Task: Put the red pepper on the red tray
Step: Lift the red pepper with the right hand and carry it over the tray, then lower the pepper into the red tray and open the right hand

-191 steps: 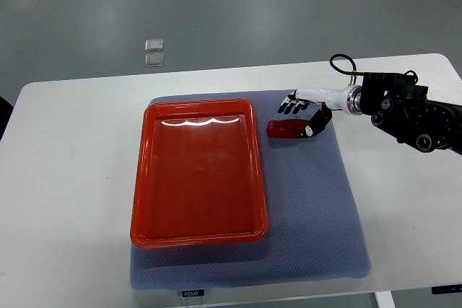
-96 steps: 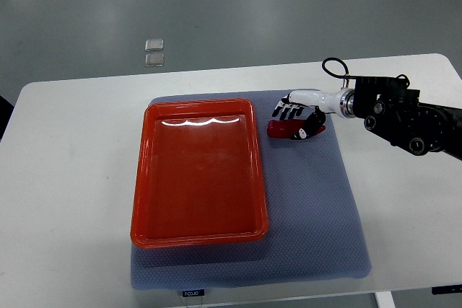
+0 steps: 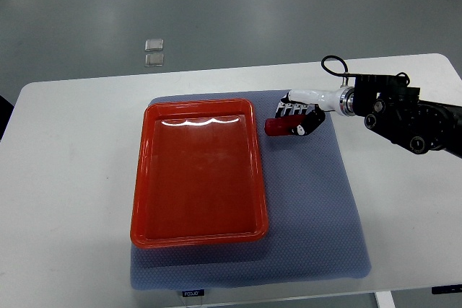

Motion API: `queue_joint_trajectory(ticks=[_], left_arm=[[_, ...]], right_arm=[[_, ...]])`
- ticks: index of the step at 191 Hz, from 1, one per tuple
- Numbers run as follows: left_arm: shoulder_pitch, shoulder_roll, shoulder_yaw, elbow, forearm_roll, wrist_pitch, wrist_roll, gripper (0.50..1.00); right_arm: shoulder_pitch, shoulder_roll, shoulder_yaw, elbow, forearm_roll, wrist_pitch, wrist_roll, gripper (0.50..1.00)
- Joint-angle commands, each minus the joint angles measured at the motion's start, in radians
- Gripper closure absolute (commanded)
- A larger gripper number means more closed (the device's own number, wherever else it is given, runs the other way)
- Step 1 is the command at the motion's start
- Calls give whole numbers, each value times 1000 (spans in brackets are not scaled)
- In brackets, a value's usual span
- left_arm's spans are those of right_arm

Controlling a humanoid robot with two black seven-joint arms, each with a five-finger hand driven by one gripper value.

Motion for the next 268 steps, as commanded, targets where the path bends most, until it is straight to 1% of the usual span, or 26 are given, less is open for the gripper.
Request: queue_joint_trajectory(ticks=[1,30,70,101,139,151,154,156,161,162,163,164,167,168,169,170,173,174,175,176,177,179,188,225,248,268], left_arm=[[0,0,0,0,-1,0,0,500],[0,0,0,0,-1,0,0,500],[0,0,0,0,-1,0,0,500],[0,0,0,0,1,0,0,500],[0,0,0,0,-1,0,0,500],[0,0,0,0,1,0,0,500],[0,0,0,0,-1,0,0,500],[0,0,0,0,-1,0,0,500],[0,0,0,0,-1,0,0,500],[0,0,0,0,-1,0,0,500],[0,0,0,0,-1,0,0,500],[0,0,0,0,-1,0,0,500],[0,0,0,0,1,0,0,500],[0,0,0,0,1,0,0,500],[0,0,0,0,1,0,0,500],[0,0,0,0,1,0,0,500],[0,0,0,0,1,0,0,500],[0,0,0,0,1,0,0,500],[0,0,0,0,-1,0,0,500],[0,0,0,0,-1,0,0,500],[0,0,0,0,-1,0,0,500],[0,0,0,0,1,0,0,500],[0,0,0,0,-1,0,0,500],[0,0,0,0,-1,0,0,500],[0,0,0,0,1,0,0,500],[0,0,0,0,-1,0,0,500]], right_arm=[[33,-1,10,13,13,1,27,1000],[74,22,9,35,13,2,45,1000],[110,172,-10,50,-3,9,48,1000],[114,261,-109,49,-12,1,47,1000],[96,290,-129,47,-18,-1,42,961],[90,290,-129,47,-17,-1,41,897],[90,290,-131,47,-17,-1,39,869],[90,290,-131,47,-17,-1,39,869],[90,290,-129,47,-15,-1,39,812],[90,290,-129,47,-15,-1,39,812],[90,290,-129,47,-15,-1,39,791],[90,290,-129,47,-15,-1,39,791],[90,290,-129,47,-14,1,38,744],[90,290,-129,47,-14,1,37,744],[90,290,-129,47,-10,1,37,722],[90,290,-129,47,-10,1,37,722],[90,290,-128,46,-7,4,36,679],[90,290,-128,46,-7,4,36,679],[90,290,-128,46,-7,4,36,654],[90,290,-128,46,-7,4,36,654],[90,290,-128,46,-6,4,34,630],[90,290,-126,46,-4,4,34,613],[90,290,-117,44,0,5,34,599],[65,270,-33,44,62,13,34,597],[28,214,61,42,194,35,31,597],[-13,168,130,36,393,61,30,597]])
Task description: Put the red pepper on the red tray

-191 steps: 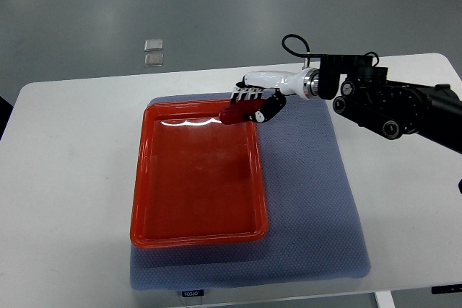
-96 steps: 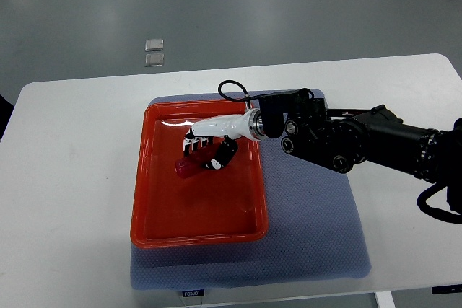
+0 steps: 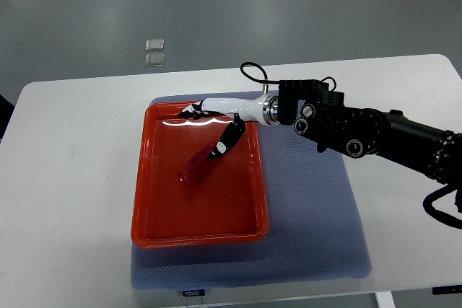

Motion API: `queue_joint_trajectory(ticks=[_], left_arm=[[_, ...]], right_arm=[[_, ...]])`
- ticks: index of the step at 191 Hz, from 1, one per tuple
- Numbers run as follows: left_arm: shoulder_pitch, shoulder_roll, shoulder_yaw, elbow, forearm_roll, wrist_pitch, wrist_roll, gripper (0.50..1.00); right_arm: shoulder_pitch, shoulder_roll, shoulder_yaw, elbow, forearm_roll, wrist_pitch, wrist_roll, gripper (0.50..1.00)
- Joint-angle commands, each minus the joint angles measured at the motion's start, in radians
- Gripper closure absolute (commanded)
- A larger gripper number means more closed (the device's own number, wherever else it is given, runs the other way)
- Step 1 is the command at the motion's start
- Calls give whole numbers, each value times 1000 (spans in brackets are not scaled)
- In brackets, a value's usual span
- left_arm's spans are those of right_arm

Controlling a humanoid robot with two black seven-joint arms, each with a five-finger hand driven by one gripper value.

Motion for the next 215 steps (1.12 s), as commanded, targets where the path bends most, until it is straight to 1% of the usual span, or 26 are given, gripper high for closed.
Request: queue_joint_trajectory(ticks=[1,9,31,45,68,103,121,215], left_arm=[[0,0,0,0,0,0,0,500],[0,0,0,0,0,0,0,500],[0,0,0,0,1,0,0,500],[0,0,0,0,0,0,0,500],[0,0,0,0,0,0,0,500],[0,0,0,0,0,0,0,500],[-2,0,0,0,0,0,0,500],[0,0,0,0,0,0,0,500]], right_arm=[[-40,-49,70,-5,195,23,-6,597],[-55,-64,94,-5,266,30,-18,597],[-109,-102,179,-15,543,37,-102,597],[-150,-108,239,-36,715,37,-134,597],[-199,-107,294,-81,910,37,-141,595],[-236,-96,313,-142,1146,33,-141,587],[-258,-93,314,-165,1179,33,-128,587],[-270,-108,314,-165,1171,33,-128,587]])
